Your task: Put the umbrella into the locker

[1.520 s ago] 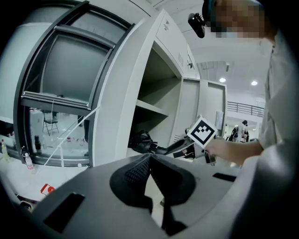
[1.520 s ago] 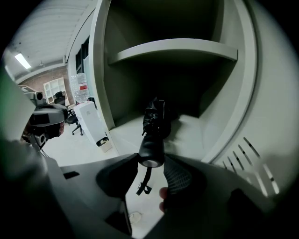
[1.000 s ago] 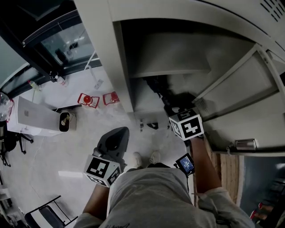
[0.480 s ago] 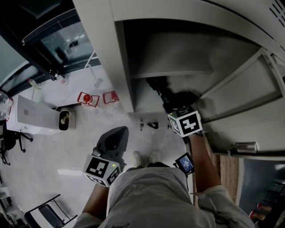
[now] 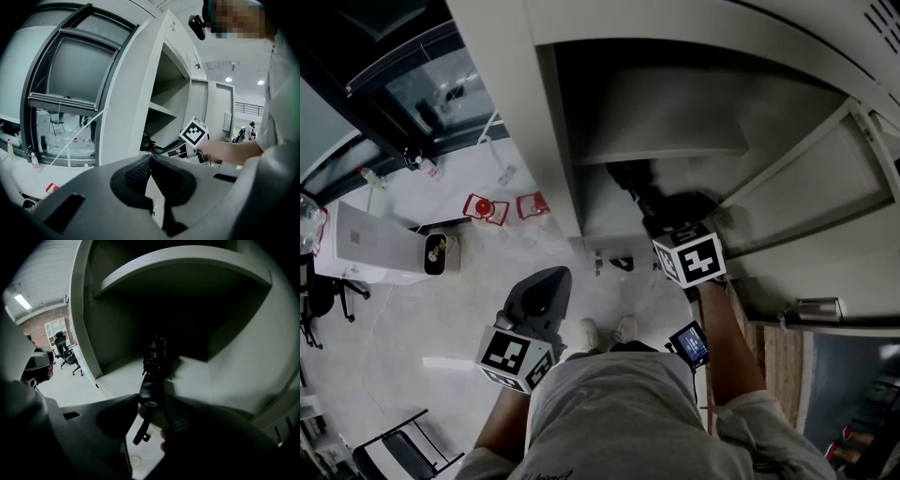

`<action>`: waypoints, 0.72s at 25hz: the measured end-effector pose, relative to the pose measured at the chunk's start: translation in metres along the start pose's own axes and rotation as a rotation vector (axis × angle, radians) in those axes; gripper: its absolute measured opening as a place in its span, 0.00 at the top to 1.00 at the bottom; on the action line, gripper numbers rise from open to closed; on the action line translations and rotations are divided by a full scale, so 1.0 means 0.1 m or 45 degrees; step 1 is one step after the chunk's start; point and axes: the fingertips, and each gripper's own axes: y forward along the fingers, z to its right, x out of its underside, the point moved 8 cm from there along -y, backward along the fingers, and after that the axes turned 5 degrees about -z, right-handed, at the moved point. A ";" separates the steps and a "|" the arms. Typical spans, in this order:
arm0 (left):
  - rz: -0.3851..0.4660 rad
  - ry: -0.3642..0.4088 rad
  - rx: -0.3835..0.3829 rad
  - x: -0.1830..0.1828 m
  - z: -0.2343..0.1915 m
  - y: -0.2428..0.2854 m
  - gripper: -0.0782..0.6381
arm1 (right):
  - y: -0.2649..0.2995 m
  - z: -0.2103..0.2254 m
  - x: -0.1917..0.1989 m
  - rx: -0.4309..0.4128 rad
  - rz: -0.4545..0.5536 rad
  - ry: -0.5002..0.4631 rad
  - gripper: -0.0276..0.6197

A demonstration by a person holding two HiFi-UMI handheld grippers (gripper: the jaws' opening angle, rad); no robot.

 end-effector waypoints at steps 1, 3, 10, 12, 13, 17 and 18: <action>-0.001 -0.002 -0.002 0.01 -0.01 -0.01 0.87 | 0.00 0.00 0.00 0.000 0.003 0.002 0.67; 0.001 -0.005 -0.008 0.02 -0.01 -0.01 0.87 | 0.00 0.00 0.00 0.001 0.008 0.007 0.67; 0.002 -0.007 -0.009 0.03 0.00 -0.02 0.87 | -0.03 0.02 0.01 -0.001 0.033 0.027 0.67; 0.002 -0.007 -0.006 0.03 0.01 -0.02 0.87 | -0.05 0.03 0.02 -0.005 0.037 0.029 0.67; 0.003 -0.006 -0.004 0.02 0.02 -0.01 0.87 | -0.07 0.03 0.02 -0.005 0.039 0.030 0.67; 0.005 0.005 0.008 0.00 0.07 0.01 0.87 | -0.13 0.03 0.05 -0.004 0.052 0.033 0.67; 0.005 0.007 0.011 0.00 0.09 0.01 0.87 | -0.14 0.03 0.06 -0.005 0.054 0.035 0.67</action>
